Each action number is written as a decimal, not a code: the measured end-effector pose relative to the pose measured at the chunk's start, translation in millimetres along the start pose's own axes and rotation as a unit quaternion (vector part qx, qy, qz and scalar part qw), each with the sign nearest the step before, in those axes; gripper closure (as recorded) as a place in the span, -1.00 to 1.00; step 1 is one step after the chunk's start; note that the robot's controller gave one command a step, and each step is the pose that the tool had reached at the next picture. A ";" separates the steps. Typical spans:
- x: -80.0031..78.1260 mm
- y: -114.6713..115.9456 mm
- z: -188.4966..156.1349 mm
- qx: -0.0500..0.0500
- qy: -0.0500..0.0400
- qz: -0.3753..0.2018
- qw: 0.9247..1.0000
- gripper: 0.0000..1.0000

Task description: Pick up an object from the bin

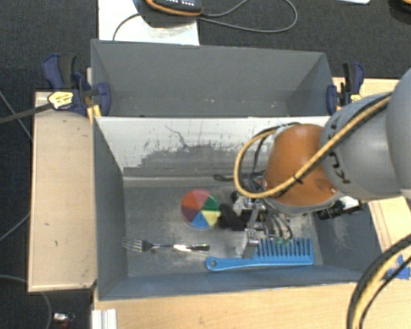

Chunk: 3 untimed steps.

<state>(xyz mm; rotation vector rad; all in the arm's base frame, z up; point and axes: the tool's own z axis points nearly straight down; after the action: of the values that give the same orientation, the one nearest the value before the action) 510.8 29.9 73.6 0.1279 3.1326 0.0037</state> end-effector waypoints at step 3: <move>1.1 -3.5 -70.3 0.000 0.003 -0.016 1.000 1.00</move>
Offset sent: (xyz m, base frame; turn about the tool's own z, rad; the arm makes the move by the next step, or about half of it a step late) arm 0.0000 0.0000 0.0000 0.0000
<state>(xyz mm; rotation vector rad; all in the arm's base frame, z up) 509.0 26.4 143.9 0.0781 3.1399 0.0040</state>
